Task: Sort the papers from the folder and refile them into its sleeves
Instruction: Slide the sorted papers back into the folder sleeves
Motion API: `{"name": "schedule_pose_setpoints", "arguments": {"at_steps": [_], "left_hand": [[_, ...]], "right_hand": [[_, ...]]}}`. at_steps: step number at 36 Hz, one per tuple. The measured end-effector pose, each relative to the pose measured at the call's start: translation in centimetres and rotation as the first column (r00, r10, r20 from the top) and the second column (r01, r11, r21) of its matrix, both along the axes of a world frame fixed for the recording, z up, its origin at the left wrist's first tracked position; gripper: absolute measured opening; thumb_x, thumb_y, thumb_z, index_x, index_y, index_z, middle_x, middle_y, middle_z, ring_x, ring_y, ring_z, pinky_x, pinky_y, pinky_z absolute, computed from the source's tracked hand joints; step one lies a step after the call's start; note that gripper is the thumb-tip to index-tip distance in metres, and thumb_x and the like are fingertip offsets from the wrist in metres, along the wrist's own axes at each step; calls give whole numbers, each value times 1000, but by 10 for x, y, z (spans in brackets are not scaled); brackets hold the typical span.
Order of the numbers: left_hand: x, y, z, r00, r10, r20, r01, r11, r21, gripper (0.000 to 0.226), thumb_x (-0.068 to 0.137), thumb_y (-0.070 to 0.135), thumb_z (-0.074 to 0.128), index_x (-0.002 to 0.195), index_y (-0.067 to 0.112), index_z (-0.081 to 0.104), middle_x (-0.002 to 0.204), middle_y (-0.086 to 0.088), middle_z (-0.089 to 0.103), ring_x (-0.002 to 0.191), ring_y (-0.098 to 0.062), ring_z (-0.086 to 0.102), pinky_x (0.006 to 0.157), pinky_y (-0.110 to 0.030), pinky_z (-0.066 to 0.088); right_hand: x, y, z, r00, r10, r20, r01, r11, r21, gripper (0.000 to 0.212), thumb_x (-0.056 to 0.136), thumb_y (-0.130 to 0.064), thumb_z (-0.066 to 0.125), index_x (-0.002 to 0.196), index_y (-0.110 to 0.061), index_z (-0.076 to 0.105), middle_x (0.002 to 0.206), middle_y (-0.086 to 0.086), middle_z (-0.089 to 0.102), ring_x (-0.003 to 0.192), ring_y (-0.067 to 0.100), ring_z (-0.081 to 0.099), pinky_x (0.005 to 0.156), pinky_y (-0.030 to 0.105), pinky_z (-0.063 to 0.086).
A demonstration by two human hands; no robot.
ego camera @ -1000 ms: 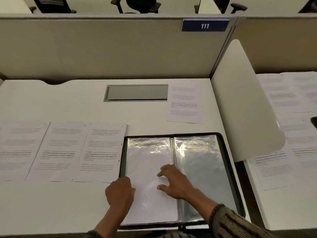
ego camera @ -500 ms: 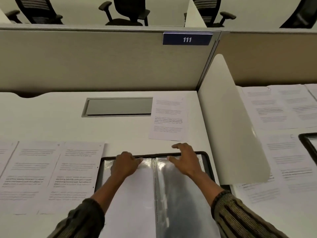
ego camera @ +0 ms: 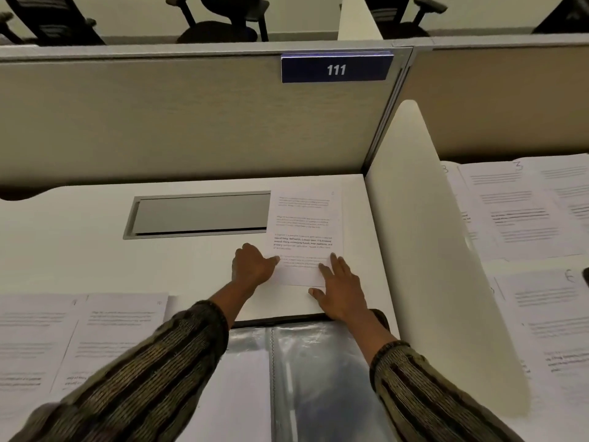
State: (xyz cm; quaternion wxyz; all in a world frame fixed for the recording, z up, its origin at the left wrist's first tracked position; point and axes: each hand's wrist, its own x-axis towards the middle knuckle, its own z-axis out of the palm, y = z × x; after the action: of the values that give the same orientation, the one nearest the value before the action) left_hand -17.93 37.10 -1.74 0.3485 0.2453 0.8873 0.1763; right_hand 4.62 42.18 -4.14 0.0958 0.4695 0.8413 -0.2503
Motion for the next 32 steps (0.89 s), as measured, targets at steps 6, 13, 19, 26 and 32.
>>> {"name": "schedule_pose_setpoints", "arguments": {"at_steps": [6,13,19,26,32], "left_hand": [[2,21,-11,981,177,80,-179,984,23,82,83,52,85,139,0,54,140,-17,60,127,-36,59,105,-51,54],[0,32,-16,956,246,158,-247,969,-12,42,82,37,90,87,14,55,116,-14,70,105,-36,66,102,-50,55],[0,32,-13,899,326,292,-339,941,-6,46,78,26,95,104,2,65,103,-12,67,93,-30,66,78,-35,55],[0,22,-4,847,366,384,-411,911,38,39,72,13,99,92,0,68,92,-13,73,73,-22,70,52,-26,51],[-8,4,0,835,313,451,-384,921,72,37,74,1,94,106,2,76,107,-12,78,93,-27,76,69,-33,64]], "right_hand": [[7,-5,-12,998,-23,-65,24,1000,7,73,103,-53,54,164,-22,28,176,6,0,162,25,0,127,48,15],[13,-5,-18,984,-74,-162,73,997,-14,67,102,-53,58,158,-22,40,175,0,9,161,21,6,126,47,16],[13,-1,-20,966,-121,-228,124,992,-2,58,98,-49,66,147,-20,55,170,0,27,155,21,21,121,45,26],[14,0,-23,902,-243,-357,253,967,-21,38,89,-41,78,122,-23,70,150,-7,48,139,13,37,108,38,45],[11,-1,-14,795,-393,-461,400,912,-88,26,88,-27,80,111,-21,70,117,-6,63,113,15,52,95,41,53]]}}
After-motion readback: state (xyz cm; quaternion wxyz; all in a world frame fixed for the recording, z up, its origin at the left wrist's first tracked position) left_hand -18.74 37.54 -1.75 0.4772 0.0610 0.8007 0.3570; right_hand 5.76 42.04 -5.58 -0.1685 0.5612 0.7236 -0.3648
